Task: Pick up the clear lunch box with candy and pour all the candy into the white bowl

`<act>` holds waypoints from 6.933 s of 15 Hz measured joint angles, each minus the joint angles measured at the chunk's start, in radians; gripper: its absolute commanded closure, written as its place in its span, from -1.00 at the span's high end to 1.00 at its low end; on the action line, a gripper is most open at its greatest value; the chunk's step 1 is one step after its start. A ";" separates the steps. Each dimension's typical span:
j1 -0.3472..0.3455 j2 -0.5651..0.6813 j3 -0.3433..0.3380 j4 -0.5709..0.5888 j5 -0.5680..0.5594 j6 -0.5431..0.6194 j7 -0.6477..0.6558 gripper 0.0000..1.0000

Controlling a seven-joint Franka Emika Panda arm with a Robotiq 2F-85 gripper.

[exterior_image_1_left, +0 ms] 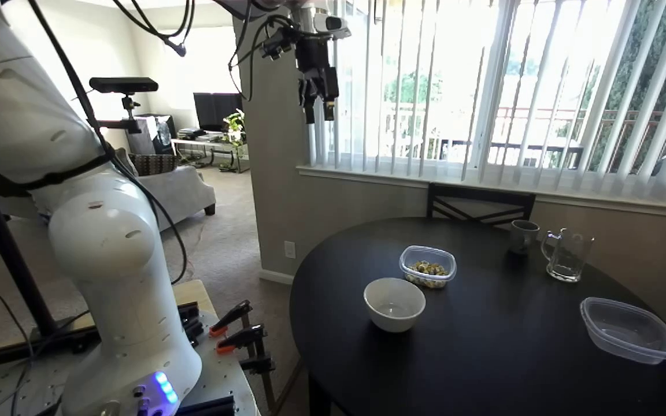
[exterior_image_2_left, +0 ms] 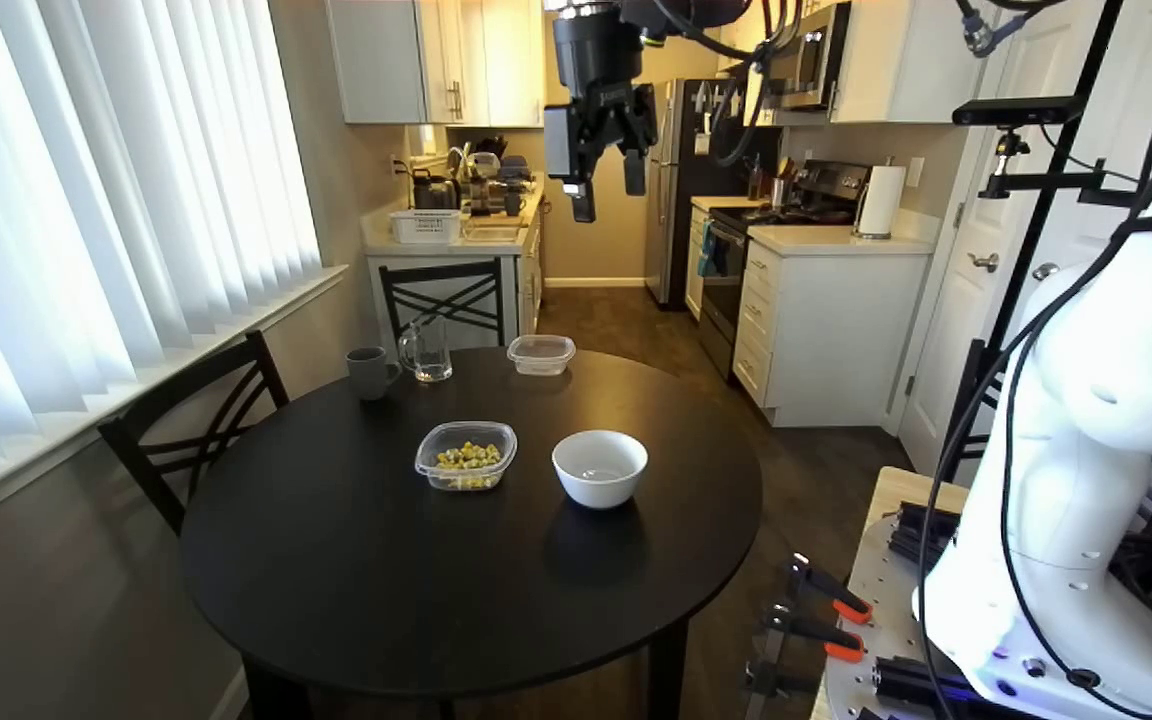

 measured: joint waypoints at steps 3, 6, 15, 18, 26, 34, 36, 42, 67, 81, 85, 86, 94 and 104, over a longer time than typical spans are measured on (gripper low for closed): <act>0.000 0.135 -0.002 0.033 -0.037 0.179 0.030 1.00; -0.001 0.308 -0.035 0.072 -0.085 0.338 0.084 1.00; 0.039 0.718 -0.207 0.185 -0.079 0.514 0.220 1.00; 0.077 0.846 -0.255 0.274 -0.074 0.567 0.318 1.00; 0.145 0.965 -0.355 0.419 -0.071 0.625 0.535 1.00; 0.139 0.986 -0.356 0.433 -0.059 0.625 0.537 1.00; 0.122 1.017 -0.356 0.450 -0.029 0.625 0.537 1.00; 0.039 1.180 -0.356 0.589 0.039 0.614 0.502 1.00; -0.055 1.553 -0.325 1.047 0.159 0.422 0.386 -0.06; -0.045 1.527 -0.309 1.034 0.156 0.464 0.343 -0.91; -0.026 1.475 -0.310 0.943 0.143 0.475 0.324 -0.91; -0.022 1.456 -0.310 0.910 0.140 0.483 0.319 -0.91; 0.071 1.270 -0.371 0.579 0.101 0.654 0.292 -0.91; 0.238 0.963 -0.486 0.113 -0.030 0.867 0.387 -0.91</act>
